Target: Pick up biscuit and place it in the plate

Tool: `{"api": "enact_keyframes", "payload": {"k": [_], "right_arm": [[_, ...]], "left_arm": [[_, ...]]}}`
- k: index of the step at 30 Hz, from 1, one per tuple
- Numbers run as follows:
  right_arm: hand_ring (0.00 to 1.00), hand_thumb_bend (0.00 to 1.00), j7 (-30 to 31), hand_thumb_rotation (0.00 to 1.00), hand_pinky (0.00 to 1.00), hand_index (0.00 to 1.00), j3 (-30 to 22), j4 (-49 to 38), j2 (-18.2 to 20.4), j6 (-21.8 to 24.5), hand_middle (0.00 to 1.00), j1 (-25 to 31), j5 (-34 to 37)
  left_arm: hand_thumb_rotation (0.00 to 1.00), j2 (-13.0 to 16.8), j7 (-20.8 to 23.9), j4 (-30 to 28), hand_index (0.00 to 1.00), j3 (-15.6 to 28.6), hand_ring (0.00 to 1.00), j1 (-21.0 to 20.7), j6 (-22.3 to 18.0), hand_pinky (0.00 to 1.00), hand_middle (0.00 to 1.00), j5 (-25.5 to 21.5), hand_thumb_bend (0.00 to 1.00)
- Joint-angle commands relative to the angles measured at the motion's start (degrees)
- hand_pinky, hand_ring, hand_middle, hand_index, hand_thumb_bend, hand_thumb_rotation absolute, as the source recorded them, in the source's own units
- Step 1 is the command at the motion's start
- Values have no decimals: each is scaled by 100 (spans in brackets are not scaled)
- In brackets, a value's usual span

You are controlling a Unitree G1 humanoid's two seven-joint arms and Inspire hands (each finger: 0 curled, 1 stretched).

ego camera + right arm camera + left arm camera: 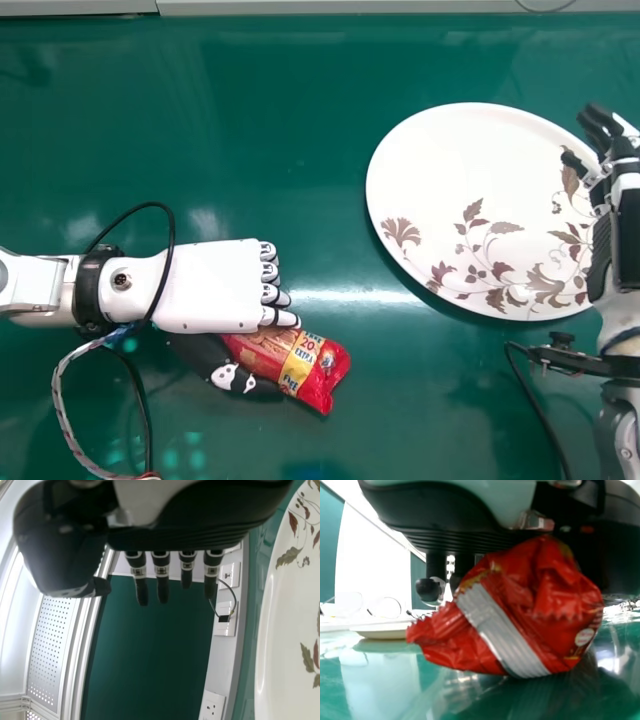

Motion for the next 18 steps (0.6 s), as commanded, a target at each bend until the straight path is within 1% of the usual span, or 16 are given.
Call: {"api": "enact_keyframes", "payload": {"k": [1,2,3,4,5,6,7,10,12,15,18], "right_arm": [[92,38,6,42,88,89,-100,-88,-23,64,93,17,102],[93,38,14,42,89,90,-117,-98,-40,88,93,14,107],[93,38,24,42,89,90,-137,-108,-58,122,93,13,120],[93,37,41,42,90,91,-159,-106,-80,139,93,8,139],[93,38,53,42,91,91,-178,-112,-95,164,93,2,158],[93,38,72,42,91,91,-196,-110,-113,179,93,-6,177],[93,37,88,41,91,91,-212,-111,-126,193,93,-12,197],[93,37,132,40,91,91,-257,-81,-159,182,93,-36,263],[93,38,150,40,91,91,-277,-78,-173,183,93,-54,285],[92,38,154,39,88,90,-305,-83,-168,189,93,-75,306],[91,36,165,35,88,90,-335,-110,-154,219,92,-88,363]], "left_arm": [[0,-59,-59,158,15,-105,0,186,265,0,5,231,56],[0,-97,0,179,15,-86,0,192,312,0,4,186,54],[0,-131,19,188,16,-69,0,194,358,0,4,141,55],[0,-176,45,210,20,-44,0,194,380,0,4,65,56],[0,-245,173,265,23,-33,0,189,390,0,5,7,58],[0,-307,179,346,26,-16,0,183,341,0,5,-135,62],[0,-373,222,418,26,8,0,182,304,0,6,-263,63],[0,-485,217,466,23,133,0,181,291,0,5,-564,70],[0,-563,166,507,22,244,0,177,217,0,3,-847,72],[0,-585,-24,378,19,459,0,203,255,0,2,-1143,69],[0,-617,-309,267,17,709,0,266,241,0,1,-1554,68]]}}
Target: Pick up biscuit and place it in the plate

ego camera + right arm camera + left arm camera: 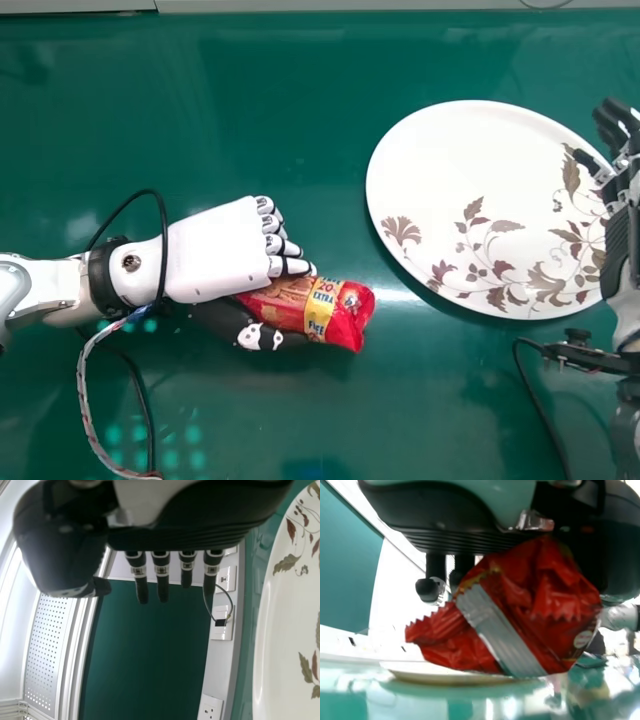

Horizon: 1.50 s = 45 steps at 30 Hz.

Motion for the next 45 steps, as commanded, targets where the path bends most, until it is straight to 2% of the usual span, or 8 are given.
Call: {"api": "enact_keyframes", "payload": {"k": [1,8,15,25,29,37,44,45], "right_arm": [[91,35,9,33,88,90,-70,-102,-25,30,92,17,108],[91,38,28,35,88,89,-99,-82,-65,86,92,-15,124],[92,38,-25,38,88,91,17,-108,-39,252,93,-65,-30],[93,37,-31,40,89,92,49,-63,-4,226,94,-110,-88],[93,36,-92,41,90,92,40,-65,-23,277,94,-147,-184],[89,36,-52,38,86,89,-43,-39,-22,36,91,-230,-108],[90,36,-8,41,86,89,-109,-29,-20,-36,91,-246,-58],[90,36,-8,41,86,89,-109,-41,-16,-15,91,-245,-43]], "left_arm": [[0,-58,-162,-170,16,287,0,162,-19,0,1,-386,68],[0,-303,-593,-446,1,991,0,468,174,0,0,-1080,51],[0,-1111,-583,-501,0,1453,0,610,580,0,0,-1462,2],[0,-1961,-766,-371,0,1147,0,172,1450,0,0,-751,0],[0,-2304,-882,96,0,791,18,-230,1463,0,24,-690,0],[0,-2943,-661,1005,27,209,19,-985,1598,0,24,-413,0],[0,-3372,-1361,1299,29,62,18,-1265,1647,2,23,-934,0],[0,-3437,-1546,1287,39,68,30,-1275,1722,5,35,-1031,24]]}}
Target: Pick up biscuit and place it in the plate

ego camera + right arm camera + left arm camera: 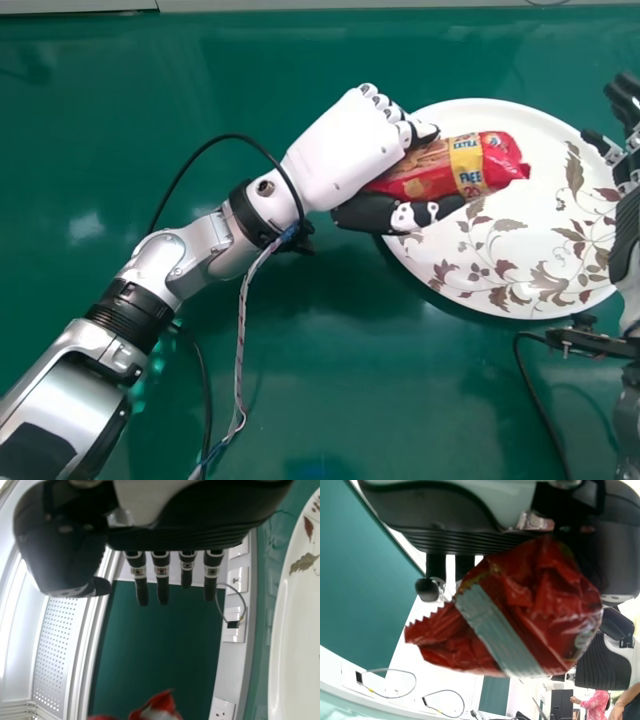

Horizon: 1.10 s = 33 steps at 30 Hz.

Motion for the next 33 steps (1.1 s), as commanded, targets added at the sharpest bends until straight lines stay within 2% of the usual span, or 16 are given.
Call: {"api": "enact_keyframes", "payload": {"k": [1,2,4,8,14,19,20,22,23,25,26,30,33], "right_arm": [[90,37,-16,41,86,89,-56,-49,-9,3,91,50,66],[90,36,-22,41,85,89,-49,-56,-11,15,91,46,56],[89,36,-29,42,85,89,-38,-63,-6,26,90,38,55],[90,35,-43,40,86,89,-36,-38,-14,-17,90,15,6],[90,36,-62,41,86,89,-42,-55,-2,-24,91,1,7],[88,37,-200,36,84,87,-75,-99,131,-111,89,-6,55],[87,39,-219,37,82,87,-91,-155,146,-107,88,25,74],[89,38,-247,42,84,89,-134,-257,168,-171,90,96,93],[91,34,-272,46,87,90,-169,-295,187,-266,91,124,80],[90,31,-342,44,85,90,-254,-413,249,-429,91,184,71],[91,30,-416,49,85,91,-302,-552,298,-393,92,237,69],[87,34,-608,54,78,87,-444,-925,362,-173,89,431,-17],[85,41,-651,53,74,85,-470,-1021,371,-50,87,509,35]], "left_arm": [[0,-174,-362,-1,44,-49,37,-104,165,7,41,-261,36],[0,-227,-498,27,46,-53,40,-160,222,9,44,-314,43],[0,-342,-589,199,48,-71,43,-328,258,13,47,-360,48],[0,-637,-769,688,49,-109,43,-673,485,17,46,-414,49],[0,-987,-690,1556,49,-258,43,-1219,786,19,46,-395,49],[0,-1240,-1041,2119,51,-316,41,-1576,1007,21,44,-569,49],[0,-1272,-1092,2209,50,-330,41,-1637,1038,21,45,-585,49],[0,-1309,-1081,2339,50,-373,42,-1727,1067,22,44,-563,49],[0,-1315,-1045,2390,50,-400,41,-1760,1062,20,44,-540,49],[0,-1314,-992,2475,50,-465,41,-1820,1055,18,44,-497,49],[0,-1313,-1003,2519,50,-492,40,-1845,1053,17,44,-502,49],[0,-1299,-976,2643,50,-558,41,-1874,1023,17,44,-521,49],[0,-1280,-955,2698,51,-597,41,-1883,975,20,44,-529,49]]}}
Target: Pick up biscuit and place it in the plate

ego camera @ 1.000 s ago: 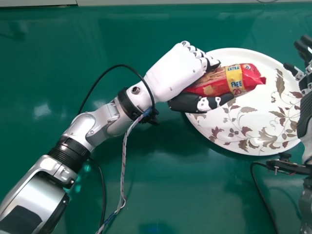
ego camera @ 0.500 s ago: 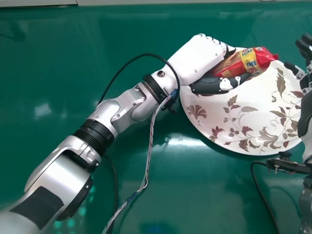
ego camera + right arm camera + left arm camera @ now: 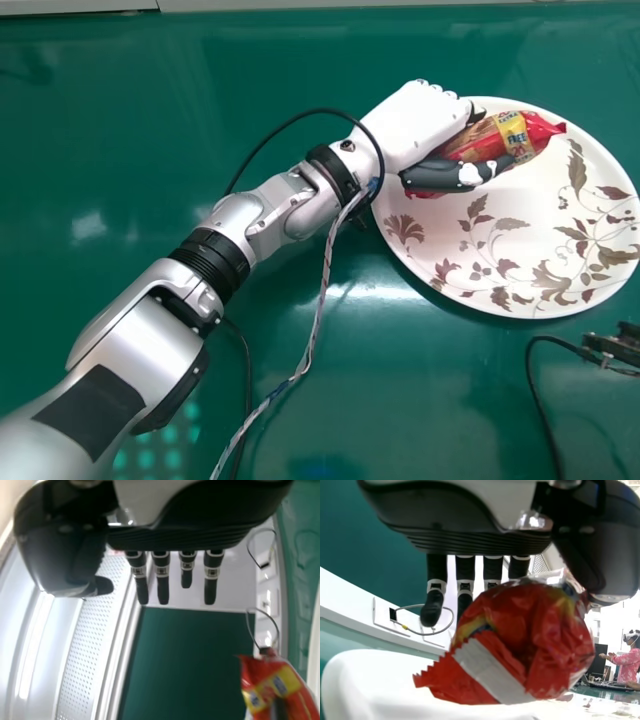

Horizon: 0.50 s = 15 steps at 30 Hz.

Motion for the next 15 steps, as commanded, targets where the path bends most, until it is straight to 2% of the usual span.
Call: {"api": "enact_keyframes", "payload": {"k": [1,4,9,12,15], "right_arm": [[84,41,-47,53,73,85,-43,-124,72,109,87,105,47],[83,39,-10,49,70,84,-30,-88,36,105,86,104,48],[83,43,66,46,69,82,-4,17,16,73,85,37,119],[83,45,76,46,70,82,44,58,37,76,86,-25,140],[84,48,61,47,71,82,65,89,51,76,86,-60,102]], "left_arm": [[0,-25,86,40,51,-95,41,-106,-86,21,44,-56,49],[0,-23,-87,78,51,-149,42,-124,-37,25,46,-67,49],[0,-31,-157,146,50,-246,42,-153,39,16,46,-42,49],[0,-20,-188,127,51,-270,41,-165,70,23,46,-50,49],[0,29,13,72,52,-330,42,-154,54,29,46,37,49]]}}
